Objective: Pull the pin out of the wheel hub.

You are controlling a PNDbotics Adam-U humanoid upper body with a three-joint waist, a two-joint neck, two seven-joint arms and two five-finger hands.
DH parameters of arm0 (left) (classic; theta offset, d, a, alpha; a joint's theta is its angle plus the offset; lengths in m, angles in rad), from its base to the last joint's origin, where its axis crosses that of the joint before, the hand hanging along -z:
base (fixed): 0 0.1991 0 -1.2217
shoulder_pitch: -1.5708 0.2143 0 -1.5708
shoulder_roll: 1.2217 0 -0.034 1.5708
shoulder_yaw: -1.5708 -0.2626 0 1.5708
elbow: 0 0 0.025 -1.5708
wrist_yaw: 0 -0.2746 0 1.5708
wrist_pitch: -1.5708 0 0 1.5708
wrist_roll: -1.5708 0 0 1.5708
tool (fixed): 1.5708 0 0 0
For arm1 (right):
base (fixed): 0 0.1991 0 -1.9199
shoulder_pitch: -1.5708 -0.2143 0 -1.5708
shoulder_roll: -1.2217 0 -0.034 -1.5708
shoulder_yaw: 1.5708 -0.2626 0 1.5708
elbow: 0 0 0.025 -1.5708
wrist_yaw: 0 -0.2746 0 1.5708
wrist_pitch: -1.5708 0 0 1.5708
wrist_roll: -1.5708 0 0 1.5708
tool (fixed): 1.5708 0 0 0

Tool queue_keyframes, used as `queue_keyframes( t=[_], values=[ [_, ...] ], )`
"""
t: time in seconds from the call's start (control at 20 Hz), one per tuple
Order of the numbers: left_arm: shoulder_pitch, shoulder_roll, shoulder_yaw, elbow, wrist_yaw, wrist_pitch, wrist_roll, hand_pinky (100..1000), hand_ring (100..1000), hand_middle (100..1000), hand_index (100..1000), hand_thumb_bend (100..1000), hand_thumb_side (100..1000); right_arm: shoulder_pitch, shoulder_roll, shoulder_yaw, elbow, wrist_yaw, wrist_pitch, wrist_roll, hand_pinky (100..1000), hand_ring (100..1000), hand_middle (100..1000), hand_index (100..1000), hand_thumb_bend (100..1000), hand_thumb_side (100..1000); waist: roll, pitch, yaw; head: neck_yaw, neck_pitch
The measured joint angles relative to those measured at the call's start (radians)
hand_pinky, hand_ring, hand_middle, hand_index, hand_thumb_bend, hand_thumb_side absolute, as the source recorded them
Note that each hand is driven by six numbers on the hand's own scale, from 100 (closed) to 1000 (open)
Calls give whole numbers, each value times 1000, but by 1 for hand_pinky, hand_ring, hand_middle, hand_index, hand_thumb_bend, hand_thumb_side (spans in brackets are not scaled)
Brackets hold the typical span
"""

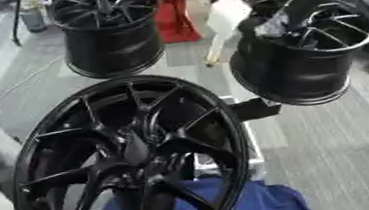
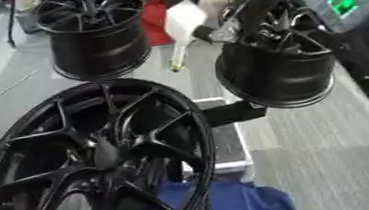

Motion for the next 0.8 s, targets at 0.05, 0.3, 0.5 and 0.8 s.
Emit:
queue_keyframes(
  t=[0.05, 0.3, 0.5, 0.8],
  values=[
    [0, 0, 0, 0, 0, 0, 2, 611, 705, 679, 778, 311, 647, 62, -35, -32, -29, -6, 6, -29, 754, 767, 505, 554, 193, 100, 3, 0, -4, 2, 0],
    [0, -1, 9, 0, -3, 1, 11, 611, 705, 679, 778, 309, 648, 405, -117, -216, -137, 48, 48, -200, 767, 805, 625, 679, 250, 100, 15, 7, -20, 15, -1],
    [0, -2, 13, 0, -5, 3, 16, 611, 705, 679, 778, 308, 649, 646, -54, -361, -147, 176, 109, -338, 844, 928, 906, 950, 370, 170, 22, 14, -31, 22, -1],
    [0, -3, 20, -1, -7, 4, 24, 611, 704, 679, 778, 307, 649, 818, 142, -556, -95, 319, 231, -638, 901, 997, 947, 972, 446, 403, 39, 22, -36, 32, -2]
  ],
)
